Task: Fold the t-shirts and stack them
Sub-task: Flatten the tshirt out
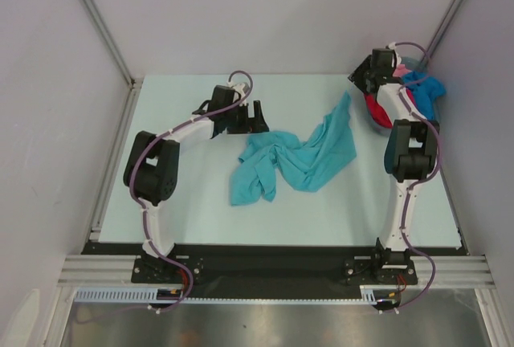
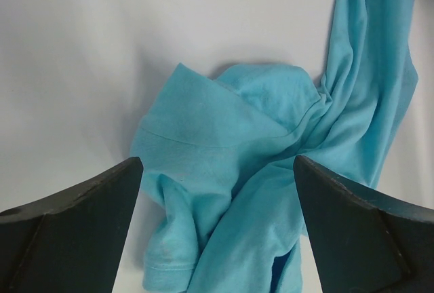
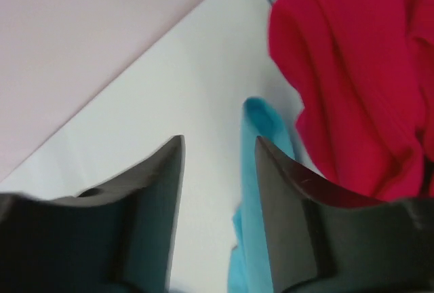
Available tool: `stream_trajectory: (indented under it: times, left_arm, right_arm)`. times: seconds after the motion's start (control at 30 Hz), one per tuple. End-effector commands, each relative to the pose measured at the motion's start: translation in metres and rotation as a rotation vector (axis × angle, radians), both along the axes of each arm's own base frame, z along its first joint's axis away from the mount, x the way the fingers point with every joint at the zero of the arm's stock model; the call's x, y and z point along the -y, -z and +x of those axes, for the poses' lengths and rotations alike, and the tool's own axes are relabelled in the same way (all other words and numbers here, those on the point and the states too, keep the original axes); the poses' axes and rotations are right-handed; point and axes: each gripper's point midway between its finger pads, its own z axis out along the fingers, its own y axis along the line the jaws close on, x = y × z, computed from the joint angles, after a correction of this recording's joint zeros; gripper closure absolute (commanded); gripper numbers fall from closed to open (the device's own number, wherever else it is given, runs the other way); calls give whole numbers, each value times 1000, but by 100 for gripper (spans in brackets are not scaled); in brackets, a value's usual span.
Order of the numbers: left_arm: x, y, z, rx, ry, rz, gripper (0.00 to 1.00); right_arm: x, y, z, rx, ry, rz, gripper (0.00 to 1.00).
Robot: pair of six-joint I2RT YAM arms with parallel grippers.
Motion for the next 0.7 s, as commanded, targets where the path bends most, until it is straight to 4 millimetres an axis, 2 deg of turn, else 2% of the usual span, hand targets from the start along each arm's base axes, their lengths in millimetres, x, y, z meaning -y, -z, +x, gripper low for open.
stream_trajectory:
  times: [0.0, 0.07, 0.13, 0.17, 0.2, 0.23, 0.27, 0.3, 0.33, 0.37, 0.4, 0.47, 0.5, 0.53, 0.57, 0.63, 0.67]
  left_arm:
    - [3, -39, 9, 80, 6, -48, 0]
    - [3, -40, 8, 82, 8, -46, 0]
    - [2, -40, 7, 85, 9, -43, 0]
    - [1, -39, 6, 87, 13, -39, 0]
    - [1, -40, 5, 89, 15, -39, 0]
    - [-1, -35, 3, 80, 15, -34, 0]
    - [-3, -33, 3, 75, 12, -35, 0]
    - [-3, -30, 2, 68, 12, -38, 0]
    - [-4, -25, 0, 63, 13, -34, 0]
    - [-6, -23, 1, 66, 14, -27, 0]
    - [-7, -20, 2, 66, 11, -16, 0]
    - [-17, -7, 5, 52, -4, 23, 0]
    - [-22, -3, 6, 39, -11, 31, 0]
    - [-26, 2, 6, 26, -16, 34, 0]
    - [-32, 7, 9, 12, -22, 28, 0]
    - [-36, 10, 13, -2, -30, 29, 0]
    - [-35, 17, 13, -19, -25, 30, 0]
  right_arm:
    - [11, -10, -16, -21, 30, -41, 33]
    - [12, -21, -21, -4, 32, -44, 30]
    - [15, -22, -31, -13, 48, -41, 28]
    - [14, -44, -36, 30, 49, -38, 28]
    - [12, -51, -41, 43, 47, -30, 28]
    - [9, -41, -51, 20, 43, -26, 29]
    - [7, -51, -56, 45, 47, -19, 29]
    - [6, -72, -64, 83, 49, -17, 29]
    - [2, -64, -74, 75, 46, -12, 29]
    - [1, -69, -80, 86, 50, -1, 29]
    - [1, -84, -90, 117, 54, 1, 30]
    - [2, -77, -105, 111, 58, -1, 30]
    - [-11, -81, -112, 122, 38, 1, 30]
    - [-11, -99, -120, 167, 39, 0, 30]
    - [-12, -92, -129, 153, 38, -2, 30]
    - [-9, -100, -139, 173, 48, -6, 30]
    - [-8, -113, -145, 203, 49, -4, 31]
